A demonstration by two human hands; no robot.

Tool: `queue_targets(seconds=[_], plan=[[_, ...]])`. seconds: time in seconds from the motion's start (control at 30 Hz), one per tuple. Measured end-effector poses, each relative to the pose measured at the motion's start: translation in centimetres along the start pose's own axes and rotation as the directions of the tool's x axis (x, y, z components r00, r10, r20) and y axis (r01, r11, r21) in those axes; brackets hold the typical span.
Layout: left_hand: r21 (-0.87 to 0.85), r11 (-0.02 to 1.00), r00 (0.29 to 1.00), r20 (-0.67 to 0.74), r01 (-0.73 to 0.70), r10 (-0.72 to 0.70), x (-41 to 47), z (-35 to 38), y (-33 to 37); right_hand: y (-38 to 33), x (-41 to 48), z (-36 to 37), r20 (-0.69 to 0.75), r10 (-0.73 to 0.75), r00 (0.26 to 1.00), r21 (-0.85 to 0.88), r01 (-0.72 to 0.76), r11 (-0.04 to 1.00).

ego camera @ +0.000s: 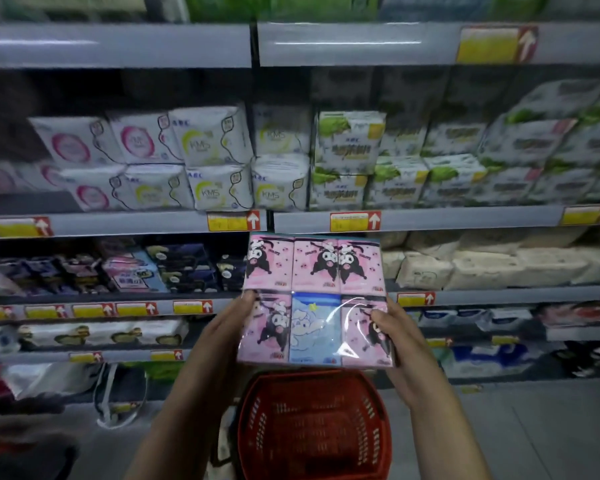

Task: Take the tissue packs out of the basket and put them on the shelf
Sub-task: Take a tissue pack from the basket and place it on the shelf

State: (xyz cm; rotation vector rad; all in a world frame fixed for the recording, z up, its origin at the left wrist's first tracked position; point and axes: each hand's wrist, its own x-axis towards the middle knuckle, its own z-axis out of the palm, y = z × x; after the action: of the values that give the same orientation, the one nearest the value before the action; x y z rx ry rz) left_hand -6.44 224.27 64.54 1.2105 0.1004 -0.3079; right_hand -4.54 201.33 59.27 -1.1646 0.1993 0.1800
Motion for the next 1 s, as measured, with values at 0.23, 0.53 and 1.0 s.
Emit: queue_targets(seconds=[0.23,0.53,1.0], plan=[[0.033,0.999,0.997,-0.078,-0.022,0.025,0.7,2.0,2.2,-2.9,-0.6,0.4,0.002,-0.052,0.999,0.037,0.052,0.998],[-0.022,0.994,0.992,-0.07,-0.107,0.106,1.7,2.2,3.0,-5.7,-0.6,1.3,0.075,-0.15,0.986,0.026,0.148,0.989],[-0.037,0.994,0.989,-0.113,-0.1,0.095,1.2,0.5,5.4,-7.2,0.3,3.8,0.218,-0.148,0.965,-0.03,0.158,0.987]])
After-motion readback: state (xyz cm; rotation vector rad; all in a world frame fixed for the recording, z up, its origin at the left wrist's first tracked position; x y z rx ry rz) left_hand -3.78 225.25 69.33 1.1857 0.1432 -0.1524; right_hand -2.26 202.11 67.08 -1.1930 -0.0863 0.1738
